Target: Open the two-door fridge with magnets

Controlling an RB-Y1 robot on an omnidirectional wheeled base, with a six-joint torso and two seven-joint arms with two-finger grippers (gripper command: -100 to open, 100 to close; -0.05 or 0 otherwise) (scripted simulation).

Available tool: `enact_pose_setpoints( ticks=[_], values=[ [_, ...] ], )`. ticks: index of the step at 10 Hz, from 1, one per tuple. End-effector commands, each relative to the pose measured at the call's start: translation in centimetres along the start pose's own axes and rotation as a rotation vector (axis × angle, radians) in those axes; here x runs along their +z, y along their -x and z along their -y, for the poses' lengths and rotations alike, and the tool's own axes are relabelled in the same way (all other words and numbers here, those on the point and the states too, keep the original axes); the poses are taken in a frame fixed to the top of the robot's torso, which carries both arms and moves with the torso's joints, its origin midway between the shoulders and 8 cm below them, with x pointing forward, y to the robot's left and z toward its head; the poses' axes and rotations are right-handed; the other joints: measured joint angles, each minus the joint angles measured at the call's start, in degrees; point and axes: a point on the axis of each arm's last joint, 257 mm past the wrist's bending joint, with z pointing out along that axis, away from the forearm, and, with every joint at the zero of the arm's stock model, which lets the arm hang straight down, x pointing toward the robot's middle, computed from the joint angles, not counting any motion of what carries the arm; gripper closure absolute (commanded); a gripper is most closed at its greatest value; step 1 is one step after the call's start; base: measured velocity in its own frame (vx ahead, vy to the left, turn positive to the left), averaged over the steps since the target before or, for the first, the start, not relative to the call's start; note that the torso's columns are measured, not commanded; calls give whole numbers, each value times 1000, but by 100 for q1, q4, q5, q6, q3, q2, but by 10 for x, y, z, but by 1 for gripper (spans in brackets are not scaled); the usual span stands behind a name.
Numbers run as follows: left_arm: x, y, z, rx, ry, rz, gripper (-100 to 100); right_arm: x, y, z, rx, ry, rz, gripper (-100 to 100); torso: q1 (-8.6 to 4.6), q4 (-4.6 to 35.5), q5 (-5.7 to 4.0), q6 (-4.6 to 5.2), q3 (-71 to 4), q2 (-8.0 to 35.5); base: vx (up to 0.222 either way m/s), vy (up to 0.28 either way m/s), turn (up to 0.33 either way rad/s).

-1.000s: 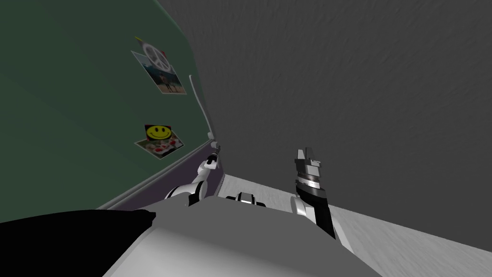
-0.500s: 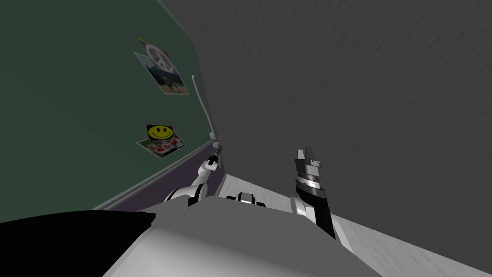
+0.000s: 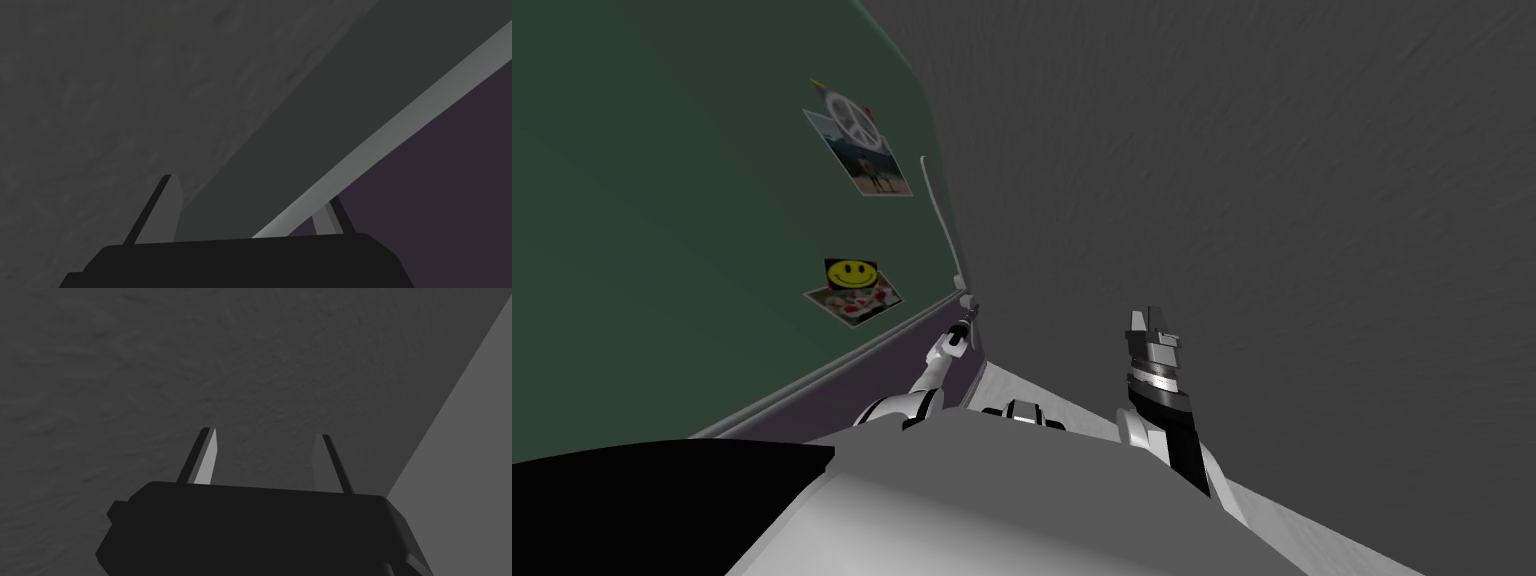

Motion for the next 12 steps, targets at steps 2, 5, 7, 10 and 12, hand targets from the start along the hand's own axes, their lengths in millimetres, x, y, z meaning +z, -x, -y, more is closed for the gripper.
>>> enact_pose_setpoints(
  ticks=[2, 5, 7, 10, 12],
  values=[
    [-5, -8, 9, -1, -25, -27, 100, 0, 0, 0, 0, 0, 0, 0, 9, -1, 7, 27, 0, -2, 22, -17, 132],
    [-10, -19, 22, -5, -51, -54, 100, 0, 0, 0, 0, 0, 0, 0, 14, -1, 15, 16, 7, 6, 48, -38, 126],
    [-10, -23, 22, -13, -51, -68, 100, 0, 0, 0, 0, 0, 0, 0, 12, -2, 11, -7, 5, 4, 40, -36, 87],
    [-15, -35, 33, -13, -74, -97, 100, 0, 0, 0, 0, 0, 0, 0, 14, 0, 11, -12, 4, 4, 45, -40, 139],
    [-13, -36, 38, -12, -83, -97, 100, 0, 0, 0, 0, 0, 0, 0, 28, -4, 25, 11, 3, -1, 2, 1, -20]
  ],
)
